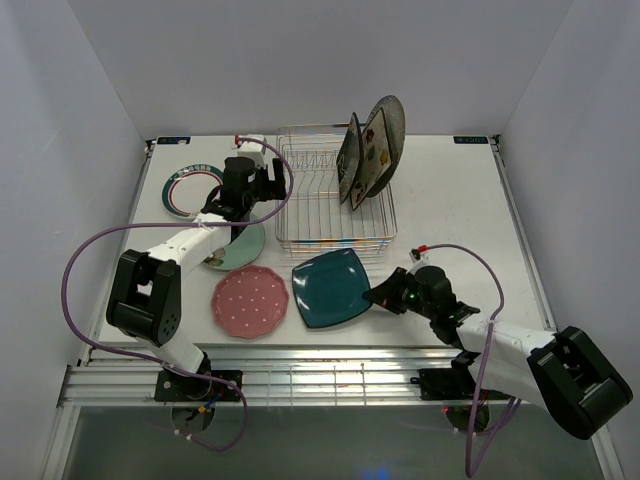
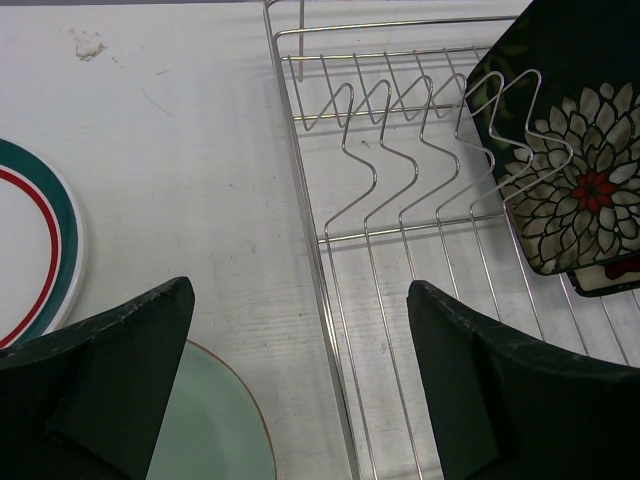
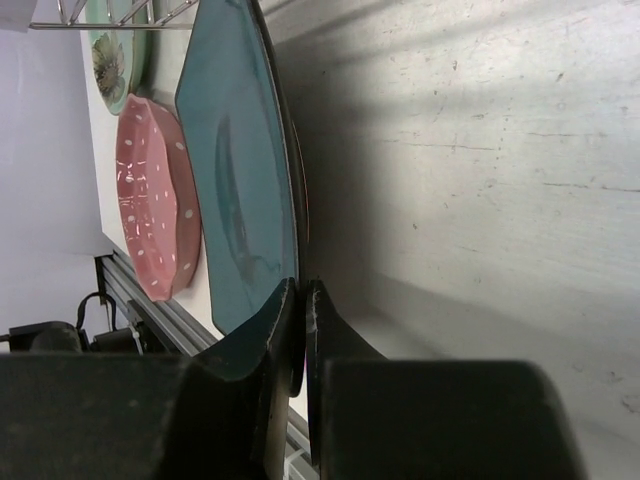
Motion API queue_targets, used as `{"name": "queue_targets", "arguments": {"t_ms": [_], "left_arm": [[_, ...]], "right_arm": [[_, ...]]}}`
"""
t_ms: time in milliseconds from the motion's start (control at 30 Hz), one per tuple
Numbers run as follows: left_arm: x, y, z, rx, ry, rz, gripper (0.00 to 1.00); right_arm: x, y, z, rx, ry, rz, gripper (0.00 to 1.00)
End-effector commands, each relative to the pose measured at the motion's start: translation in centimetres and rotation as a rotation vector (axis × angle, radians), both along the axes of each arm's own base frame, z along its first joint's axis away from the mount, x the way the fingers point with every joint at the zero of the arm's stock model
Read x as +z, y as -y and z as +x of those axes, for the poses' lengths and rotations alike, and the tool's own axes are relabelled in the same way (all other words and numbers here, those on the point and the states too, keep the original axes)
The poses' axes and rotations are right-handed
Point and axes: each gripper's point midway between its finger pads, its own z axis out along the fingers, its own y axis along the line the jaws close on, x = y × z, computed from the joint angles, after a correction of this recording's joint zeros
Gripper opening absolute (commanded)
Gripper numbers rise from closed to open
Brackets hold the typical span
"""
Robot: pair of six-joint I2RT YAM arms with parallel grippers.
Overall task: Load the plates into the dish rack
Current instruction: Pick up the plate from the corner of the board.
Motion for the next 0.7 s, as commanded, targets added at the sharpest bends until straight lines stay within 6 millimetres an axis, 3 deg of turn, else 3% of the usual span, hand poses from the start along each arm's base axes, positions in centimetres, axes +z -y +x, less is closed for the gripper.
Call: {"name": "queue_targets", "arguments": {"t_ms": [0,467,633,667], "left_arm": [[3.2,-0.1,0.0,-0.003,0.065,-0.025,0.98],[3.7,-0.1,-0.1,-0.001,0.075,-0.03,0.98],[3.5,-0.1,-0.2,-0.005,0.071,-0.028,0.98],[3.7,-0.1,-0.2,-0.004,0.074,-0.03,0.98]], "right_arm": [[0.1,1.0,0.2,-0.01,0.045,-0.069,0.08],[1.3,-0.4,-2.3,0.207,0.107,-0.057,0.08],[1.7,0.3,-2.7,0.194,0.124,-0.076,0.08],[2.5,0.4,-2.6,0.189,0.152,-0.068,0.08]]}}
